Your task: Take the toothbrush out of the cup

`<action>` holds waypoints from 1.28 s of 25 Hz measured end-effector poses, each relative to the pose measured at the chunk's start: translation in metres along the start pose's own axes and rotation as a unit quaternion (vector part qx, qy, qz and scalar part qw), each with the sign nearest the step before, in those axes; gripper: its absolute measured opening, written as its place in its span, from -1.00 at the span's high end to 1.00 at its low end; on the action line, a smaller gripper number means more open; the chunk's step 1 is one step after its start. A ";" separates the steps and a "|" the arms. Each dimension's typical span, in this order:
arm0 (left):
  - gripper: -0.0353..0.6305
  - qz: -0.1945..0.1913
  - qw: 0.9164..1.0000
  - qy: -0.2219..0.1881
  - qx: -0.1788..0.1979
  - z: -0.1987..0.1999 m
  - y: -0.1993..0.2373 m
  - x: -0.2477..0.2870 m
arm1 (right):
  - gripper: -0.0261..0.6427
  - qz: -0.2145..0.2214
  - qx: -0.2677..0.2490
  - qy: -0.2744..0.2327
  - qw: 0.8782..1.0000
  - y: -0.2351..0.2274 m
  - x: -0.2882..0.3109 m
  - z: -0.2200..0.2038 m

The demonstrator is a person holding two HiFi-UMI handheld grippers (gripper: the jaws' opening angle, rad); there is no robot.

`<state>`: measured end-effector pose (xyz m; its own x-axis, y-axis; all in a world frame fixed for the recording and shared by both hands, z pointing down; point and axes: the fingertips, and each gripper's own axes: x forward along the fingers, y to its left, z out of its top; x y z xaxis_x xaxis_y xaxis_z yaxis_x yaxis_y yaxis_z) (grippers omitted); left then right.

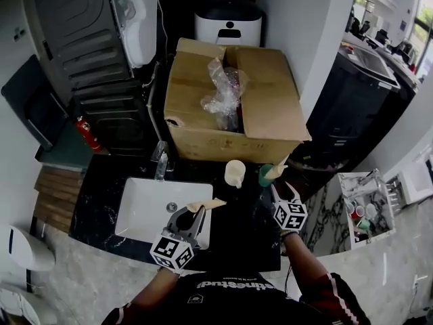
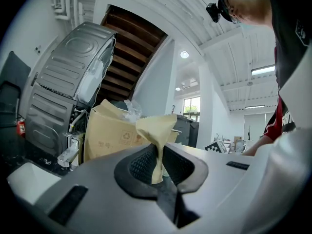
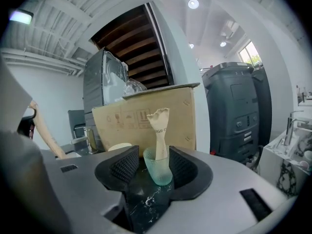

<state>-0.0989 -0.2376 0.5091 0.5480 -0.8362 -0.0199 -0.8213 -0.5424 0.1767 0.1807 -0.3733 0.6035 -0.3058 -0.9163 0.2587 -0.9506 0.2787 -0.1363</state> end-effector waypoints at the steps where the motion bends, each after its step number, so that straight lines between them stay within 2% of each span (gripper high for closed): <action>1: 0.76 0.001 1.000 0.001 0.000 0.000 0.000 -0.001 | 0.30 -0.003 0.000 0.003 1.000 -0.003 0.007 -0.001; 7: 0.76 0.009 1.000 0.003 0.003 0.002 0.003 -0.005 | 0.28 -0.015 -0.017 0.026 0.999 -0.018 0.045 -0.006; 15: 0.76 0.031 0.999 0.007 -0.005 -0.003 0.014 -0.016 | 0.28 -0.020 -0.047 0.023 0.998 -0.014 0.065 0.002; 20: 0.76 0.038 0.999 0.002 -0.012 -0.004 0.020 -0.017 | 0.57 -0.024 -0.064 0.019 0.997 -0.013 0.067 0.008; 26: 0.76 0.041 0.999 -0.001 -0.017 -0.004 0.020 -0.015 | 0.69 -0.024 -0.085 0.020 0.996 -0.012 0.067 0.012; 32: 0.76 0.035 0.999 -0.001 -0.017 -0.006 0.017 -0.011 | 0.73 -0.028 -0.110 -0.001 0.994 -0.013 0.061 0.028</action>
<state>-0.1184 -0.2374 0.5179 0.4889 -0.8723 -0.0073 -0.8520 -0.4792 0.2110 0.1759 -0.4404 0.5945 -0.2524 -0.9328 0.2571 -0.9548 0.2832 0.0900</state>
